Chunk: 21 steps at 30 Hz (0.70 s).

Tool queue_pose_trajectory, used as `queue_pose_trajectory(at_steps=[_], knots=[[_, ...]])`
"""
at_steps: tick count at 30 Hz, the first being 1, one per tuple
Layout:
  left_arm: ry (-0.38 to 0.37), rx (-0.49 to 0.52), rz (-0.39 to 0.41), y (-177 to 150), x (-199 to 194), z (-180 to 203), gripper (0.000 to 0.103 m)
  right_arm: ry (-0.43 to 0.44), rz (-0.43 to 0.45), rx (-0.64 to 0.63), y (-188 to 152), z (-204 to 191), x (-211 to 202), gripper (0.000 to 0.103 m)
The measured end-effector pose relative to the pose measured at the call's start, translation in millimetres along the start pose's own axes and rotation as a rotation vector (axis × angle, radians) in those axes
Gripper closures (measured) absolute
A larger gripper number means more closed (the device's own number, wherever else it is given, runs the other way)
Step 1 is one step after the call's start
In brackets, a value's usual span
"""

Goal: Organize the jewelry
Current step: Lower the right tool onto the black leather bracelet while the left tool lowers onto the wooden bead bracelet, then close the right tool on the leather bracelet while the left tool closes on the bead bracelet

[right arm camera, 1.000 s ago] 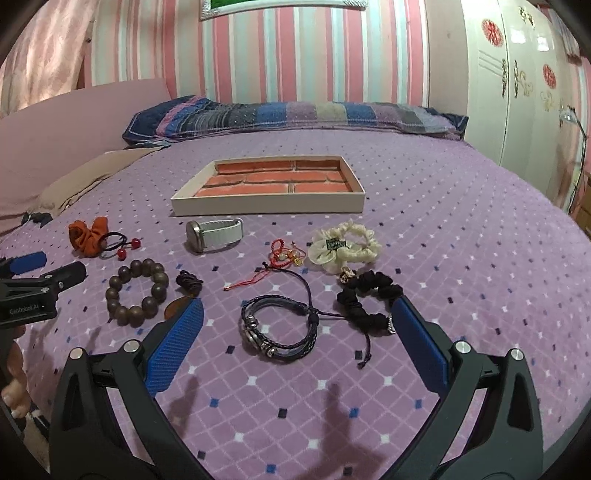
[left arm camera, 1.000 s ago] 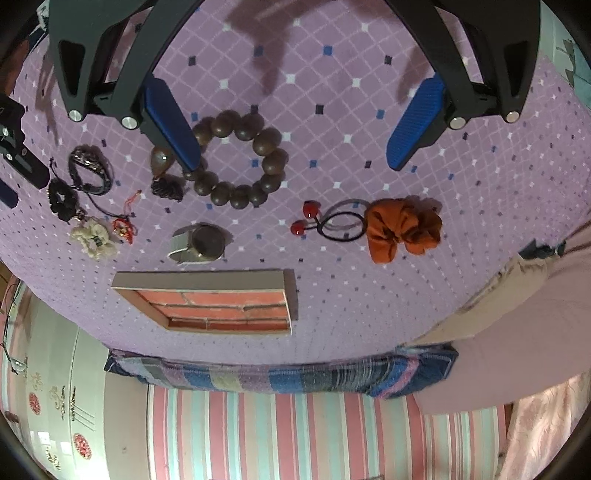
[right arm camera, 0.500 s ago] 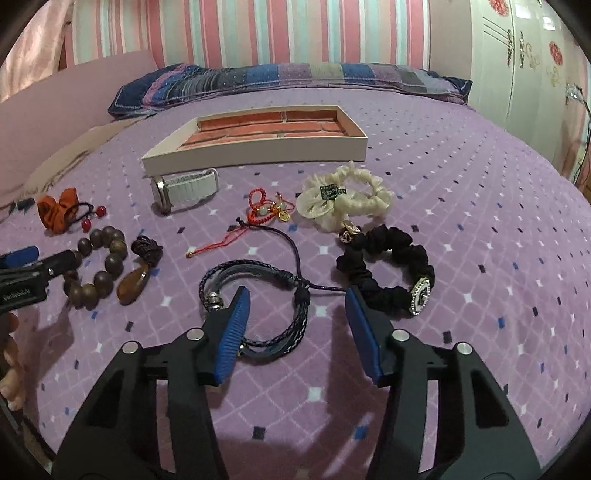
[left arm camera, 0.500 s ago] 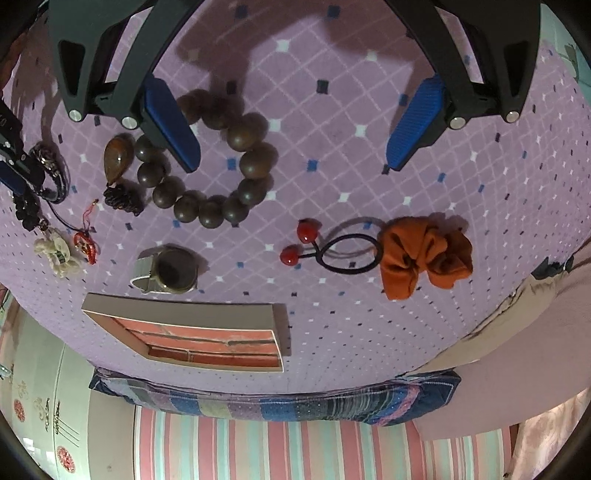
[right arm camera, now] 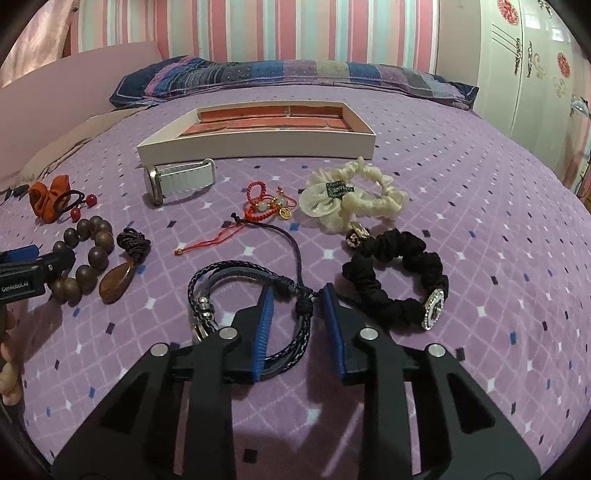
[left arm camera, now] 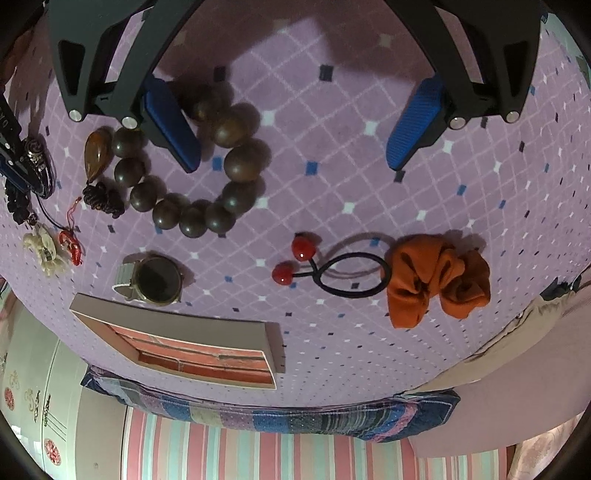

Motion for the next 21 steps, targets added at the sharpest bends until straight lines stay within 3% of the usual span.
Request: queue_pose_trajectory(at_steps=[2, 10, 17, 21], knots=[[0.002, 0.008, -0.004, 4.9, 1.8, -0.1, 0.006, -0.004, 0.002, -0.006, 1.3, -1.8, 1.1, 0.079], [-0.008, 0.058, 0.016, 7.1, 0.0, 5.0, 0.037, -0.002, 0.001, -0.021, 1.8, -5.1, 1.7, 0.083], [-0.02, 0.098, 0.032, 8.0, -0.3, 14.2, 0.052, 0.023, -0.003, -0.037, 5.7, -6.8, 1.1, 0.091], [-0.045, 0.117, 0.033, 6.6, -3.0, 17.1, 0.068, 0.034, -0.004, -0.039, 6.2, -6.2, 0.9, 0.091]])
Point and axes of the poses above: each gripper's, at about its wrist camera, not at the fingertips, and x roughly the way its jaws point, z to its right, y to its top, the point moved 5 cm from there along x, roughly the way its jaws point, and after that the axes turned 13 degrees about -z, right-handed, at the moved point
